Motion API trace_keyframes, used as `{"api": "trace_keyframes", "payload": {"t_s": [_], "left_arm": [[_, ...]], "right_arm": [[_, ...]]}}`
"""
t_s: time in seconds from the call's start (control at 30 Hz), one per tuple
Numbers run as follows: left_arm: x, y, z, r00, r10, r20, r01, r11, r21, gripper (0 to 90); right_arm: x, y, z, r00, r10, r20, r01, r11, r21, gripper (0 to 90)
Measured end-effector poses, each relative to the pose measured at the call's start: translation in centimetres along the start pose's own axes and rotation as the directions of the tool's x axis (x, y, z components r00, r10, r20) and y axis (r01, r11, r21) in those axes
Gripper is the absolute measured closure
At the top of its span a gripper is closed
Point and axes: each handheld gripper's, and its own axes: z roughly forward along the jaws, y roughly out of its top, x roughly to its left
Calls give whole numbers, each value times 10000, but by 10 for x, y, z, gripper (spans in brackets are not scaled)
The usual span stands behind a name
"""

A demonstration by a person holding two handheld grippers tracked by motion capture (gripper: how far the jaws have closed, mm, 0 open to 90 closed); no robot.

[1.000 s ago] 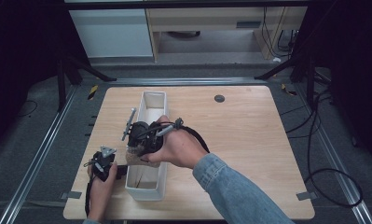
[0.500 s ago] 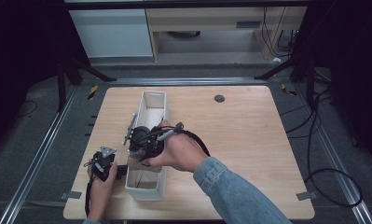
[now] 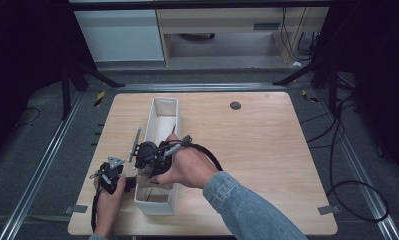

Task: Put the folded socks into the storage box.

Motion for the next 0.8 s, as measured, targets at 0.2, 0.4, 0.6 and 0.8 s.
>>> {"api": "trace_keyframes", "payload": {"t_s": [0.2,0.4,0.6,0.8], "left_arm": [[0,0,0,10000,-2,14,2,10000,-11,0],[0,0,1,10000,-3,-4,3,10000,-43,0],[0,0,1,10000,5,5,-5,10000,-39,0],[0,1,1,10000,15,0,-15,10000,-11,0]], "right_arm": [[2,0,8,9999,40,-163,-40,10000,25,545],[4,0,12,9996,136,-232,-135,9999,48,546],[5,0,17,9994,182,-290,-179,9998,108,546],[7,1,24,9994,147,-303,-141,9997,199,547]]}}
